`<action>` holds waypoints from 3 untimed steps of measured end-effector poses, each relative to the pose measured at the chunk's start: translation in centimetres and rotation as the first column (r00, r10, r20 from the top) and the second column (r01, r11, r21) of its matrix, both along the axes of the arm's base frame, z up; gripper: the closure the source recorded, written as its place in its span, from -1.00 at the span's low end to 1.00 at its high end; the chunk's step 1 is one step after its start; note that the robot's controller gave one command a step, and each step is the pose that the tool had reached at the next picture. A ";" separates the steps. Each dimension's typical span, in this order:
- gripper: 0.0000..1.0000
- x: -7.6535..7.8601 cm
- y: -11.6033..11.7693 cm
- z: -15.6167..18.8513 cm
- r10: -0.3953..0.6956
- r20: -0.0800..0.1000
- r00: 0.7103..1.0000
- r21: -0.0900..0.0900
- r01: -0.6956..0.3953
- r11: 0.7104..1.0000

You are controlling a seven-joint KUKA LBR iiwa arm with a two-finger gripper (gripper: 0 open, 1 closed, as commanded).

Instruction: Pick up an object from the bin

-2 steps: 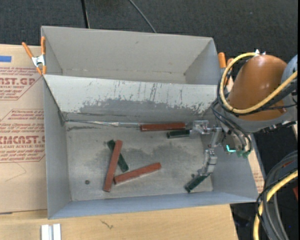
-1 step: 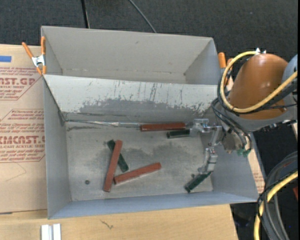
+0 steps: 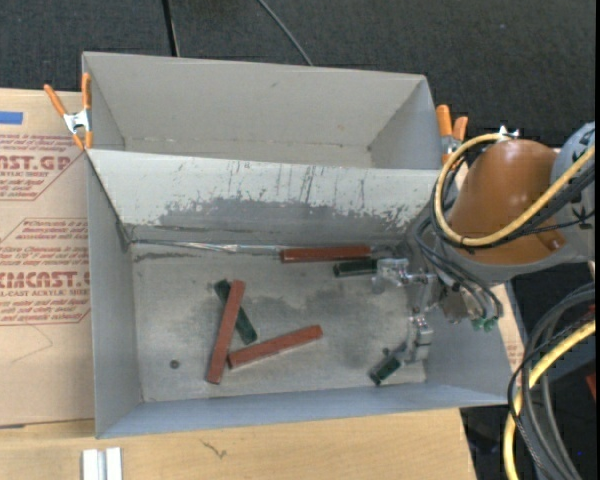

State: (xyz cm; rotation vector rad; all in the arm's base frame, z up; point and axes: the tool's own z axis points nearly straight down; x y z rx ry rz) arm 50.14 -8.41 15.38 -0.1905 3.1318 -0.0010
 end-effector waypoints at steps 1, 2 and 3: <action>-1.00 -0.7 -1.0 -2.3 0.156 -0.006 0.988 0.002 -0.156 0.988; -1.00 -0.3 -1.6 -3.6 0.270 -0.004 0.963 0.001 -0.270 0.963; -1.00 -0.9 -1.3 -8.5 0.378 0.002 0.926 -0.001 -0.378 0.926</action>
Offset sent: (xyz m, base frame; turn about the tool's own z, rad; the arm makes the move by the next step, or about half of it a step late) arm -0.0024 -0.0178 -0.0383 -0.2809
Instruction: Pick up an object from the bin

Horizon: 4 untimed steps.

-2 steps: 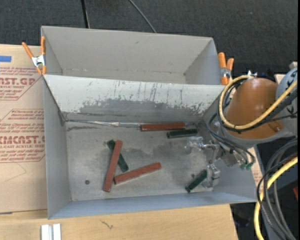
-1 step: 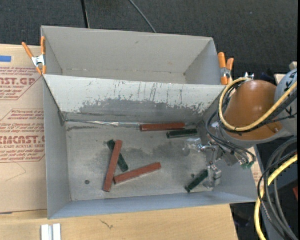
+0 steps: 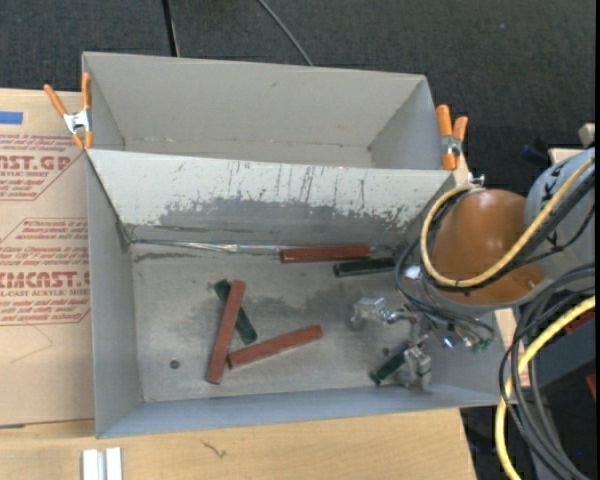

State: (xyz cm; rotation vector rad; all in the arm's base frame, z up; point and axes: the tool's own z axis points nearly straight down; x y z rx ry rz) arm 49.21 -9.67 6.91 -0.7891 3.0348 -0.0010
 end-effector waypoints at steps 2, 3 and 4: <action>1.00 0.2 -1.3 0.1 -0.060 -0.005 0.998 0.000 0.060 0.998; 1.00 0.0 -1.2 0.4 -0.060 -0.009 0.998 0.001 0.060 0.998; 1.00 -0.1 -1.2 2.1 -0.060 -0.014 0.998 0.001 0.060 0.998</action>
Offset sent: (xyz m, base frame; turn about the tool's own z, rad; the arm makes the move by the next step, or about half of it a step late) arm 0.0000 0.0000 0.0000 0.0000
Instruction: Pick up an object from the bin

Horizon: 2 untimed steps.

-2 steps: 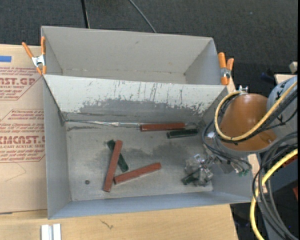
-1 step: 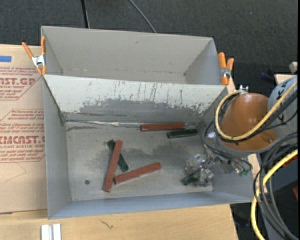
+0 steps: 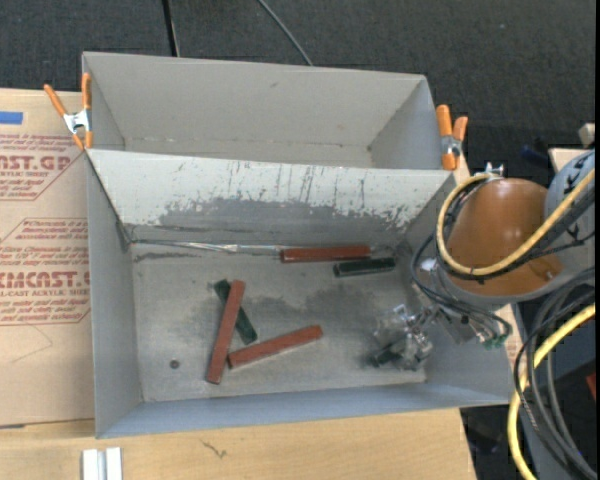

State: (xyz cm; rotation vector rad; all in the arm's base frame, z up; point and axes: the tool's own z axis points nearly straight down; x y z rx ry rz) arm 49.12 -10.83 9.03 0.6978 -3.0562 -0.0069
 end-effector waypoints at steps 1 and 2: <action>1.00 0.2 0.0 1.6 -0.001 0.008 1.000 -0.002 0.001 1.000; 1.00 0.2 0.0 2.6 0.000 0.009 1.000 -0.002 0.000 1.000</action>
Offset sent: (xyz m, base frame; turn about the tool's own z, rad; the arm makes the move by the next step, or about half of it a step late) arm 0.0000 0.0001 0.0118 0.0000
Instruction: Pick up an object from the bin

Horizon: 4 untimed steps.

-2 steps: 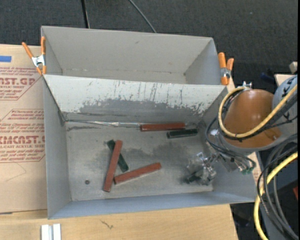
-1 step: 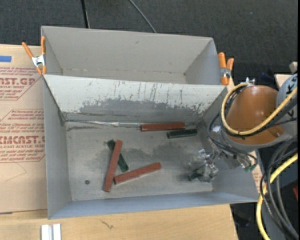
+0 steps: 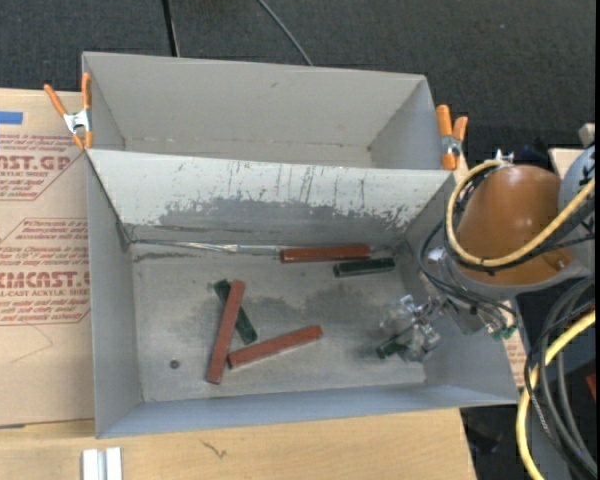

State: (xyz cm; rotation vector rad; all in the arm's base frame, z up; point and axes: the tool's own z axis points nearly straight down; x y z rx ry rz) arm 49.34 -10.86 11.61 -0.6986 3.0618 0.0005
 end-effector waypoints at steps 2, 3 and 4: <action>1.00 -0.1 0.1 2.9 -0.001 -0.003 1.000 0.001 0.001 1.000; 1.00 0.0 0.1 4.0 0.000 0.002 1.000 0.000 0.000 1.000; 1.00 0.0 0.1 5.0 0.000 -0.002 1.000 0.000 0.000 1.000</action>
Offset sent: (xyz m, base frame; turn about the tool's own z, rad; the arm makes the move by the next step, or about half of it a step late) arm 0.0001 0.0002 0.0329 0.0000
